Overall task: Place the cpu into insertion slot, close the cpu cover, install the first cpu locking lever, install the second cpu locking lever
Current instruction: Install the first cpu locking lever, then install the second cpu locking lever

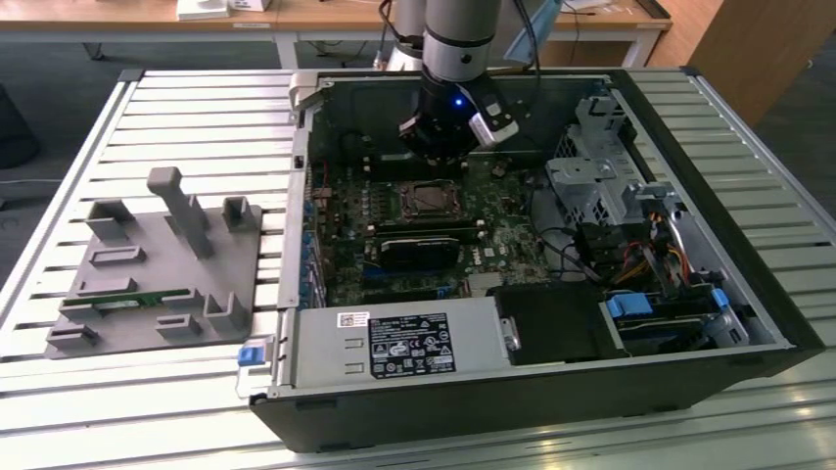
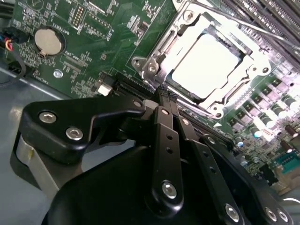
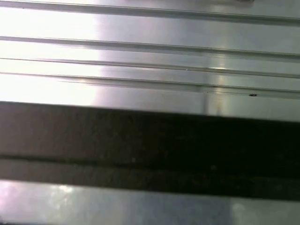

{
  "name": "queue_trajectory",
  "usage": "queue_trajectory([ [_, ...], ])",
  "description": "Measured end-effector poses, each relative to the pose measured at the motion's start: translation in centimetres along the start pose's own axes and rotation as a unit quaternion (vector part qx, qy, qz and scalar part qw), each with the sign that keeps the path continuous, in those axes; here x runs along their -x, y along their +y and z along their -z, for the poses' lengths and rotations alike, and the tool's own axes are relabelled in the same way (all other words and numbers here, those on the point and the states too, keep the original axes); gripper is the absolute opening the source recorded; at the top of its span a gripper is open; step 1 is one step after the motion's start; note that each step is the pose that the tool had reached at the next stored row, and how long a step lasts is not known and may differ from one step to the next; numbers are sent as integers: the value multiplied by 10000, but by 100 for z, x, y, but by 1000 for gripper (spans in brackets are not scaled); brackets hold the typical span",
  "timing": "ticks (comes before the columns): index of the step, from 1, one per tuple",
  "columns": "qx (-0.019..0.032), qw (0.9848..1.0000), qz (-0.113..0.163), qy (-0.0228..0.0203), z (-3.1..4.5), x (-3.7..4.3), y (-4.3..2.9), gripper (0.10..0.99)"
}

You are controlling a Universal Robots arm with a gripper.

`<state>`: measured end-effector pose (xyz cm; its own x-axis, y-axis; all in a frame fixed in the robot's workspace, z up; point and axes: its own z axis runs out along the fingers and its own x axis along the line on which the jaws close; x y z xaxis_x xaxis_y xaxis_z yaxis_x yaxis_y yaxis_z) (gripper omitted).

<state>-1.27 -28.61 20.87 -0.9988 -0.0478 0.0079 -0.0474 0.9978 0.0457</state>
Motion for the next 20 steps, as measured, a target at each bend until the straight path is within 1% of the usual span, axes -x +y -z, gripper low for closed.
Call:
queue_trajectory([
  [20,0,10000,0,0,3,-3,-71,106],
])
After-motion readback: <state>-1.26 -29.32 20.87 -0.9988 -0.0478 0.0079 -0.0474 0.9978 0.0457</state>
